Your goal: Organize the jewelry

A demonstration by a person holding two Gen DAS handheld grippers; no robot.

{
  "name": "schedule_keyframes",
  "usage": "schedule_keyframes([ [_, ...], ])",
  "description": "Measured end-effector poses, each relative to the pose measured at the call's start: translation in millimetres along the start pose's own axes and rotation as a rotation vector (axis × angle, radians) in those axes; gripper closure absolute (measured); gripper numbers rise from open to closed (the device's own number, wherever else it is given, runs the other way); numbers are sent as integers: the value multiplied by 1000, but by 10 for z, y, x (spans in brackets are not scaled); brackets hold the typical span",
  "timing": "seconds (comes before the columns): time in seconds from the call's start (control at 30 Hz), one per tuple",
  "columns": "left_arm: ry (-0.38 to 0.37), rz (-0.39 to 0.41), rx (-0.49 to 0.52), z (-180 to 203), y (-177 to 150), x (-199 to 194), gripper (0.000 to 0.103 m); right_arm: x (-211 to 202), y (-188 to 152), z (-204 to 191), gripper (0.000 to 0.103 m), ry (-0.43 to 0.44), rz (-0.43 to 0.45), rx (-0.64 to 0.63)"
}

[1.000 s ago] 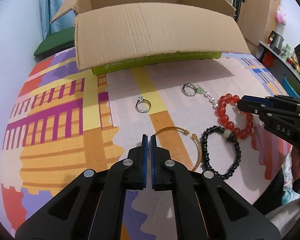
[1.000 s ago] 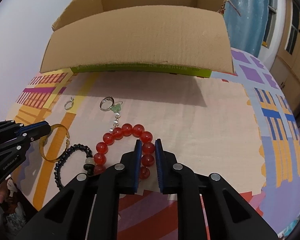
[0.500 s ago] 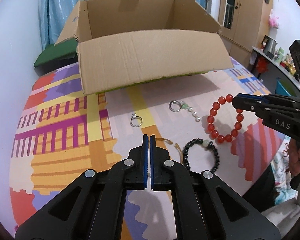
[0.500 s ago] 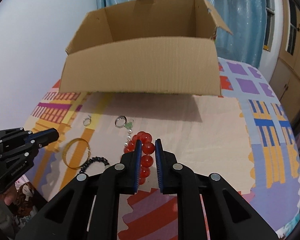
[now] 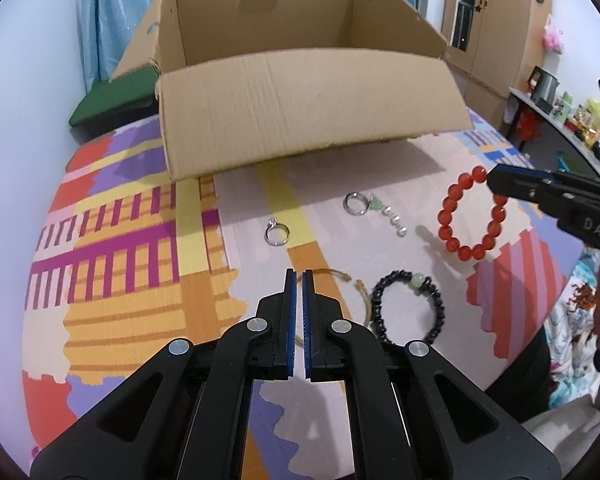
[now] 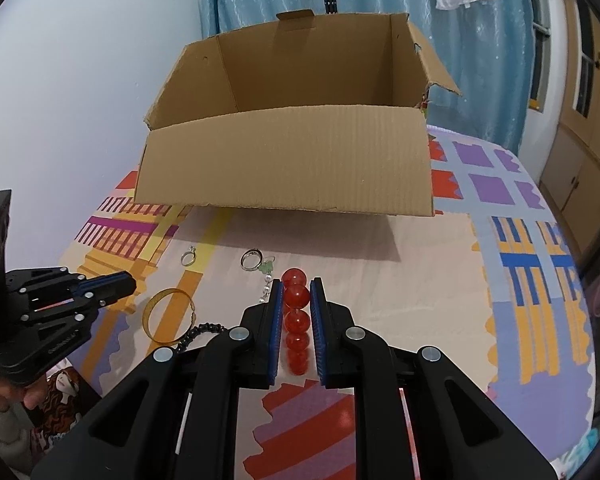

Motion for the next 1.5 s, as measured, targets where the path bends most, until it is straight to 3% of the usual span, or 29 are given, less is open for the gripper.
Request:
schedule_keyframes([
  [0.27, 11, -50, -16, -80, -60, 207, 95, 46, -9, 35, 89, -2, -5, 4],
  [0.3, 14, -54, -16, -87, -65, 228, 87, 47, -9, 36, 89, -2, -5, 5],
  [0.33, 18, -56, -16, -94, -74, 239, 71, 49, -8, 37, 89, -2, -5, 4],
  [0.37, 20, -55, -17, -100, -76, 246, 62, 54, -7, 39, 89, -3, -6, 4],
  [0.4, 12, -45, -19, -101, -75, 242, 59, 52, -7, 40, 90, -3, -6, 4],
  [0.57, 1, -60, -14, -91, -77, 312, 59, 65, -5, 40, 89, -3, -7, 1],
  [0.67, 0, -61, -11, -94, -81, 359, 63, 72, -2, 45, 89, -6, -7, 0],
  [0.7, -1, -64, -8, -94, -86, 381, 68, 76, -1, 42, 89, -7, -6, -1],
  [0.87, 7, -69, 2, -82, -116, 435, 71, 99, 1, 44, 89, -17, -7, -5],
  [1.13, 1, -59, 48, 22, -140, 440, 101, 115, -6, 23, 89, -14, -11, -9],
  [1.3, -34, -59, 15, -7, -123, 437, 102, 77, 0, 27, 89, -7, -4, -3],
  [1.5, -19, -15, 20, -20, -31, 252, 102, -28, 41, 14, 89, -8, 16, -12],
])
Point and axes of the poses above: each gripper's, at about its wrist camera, not at the fingertips, and x roughly the way its jaws point, z to its right, y to its top, the point moved 4 cm from there along x, roughly the way its jaws point, and after that the axes turned 8 degrees about -x, right-handed, at the moved point
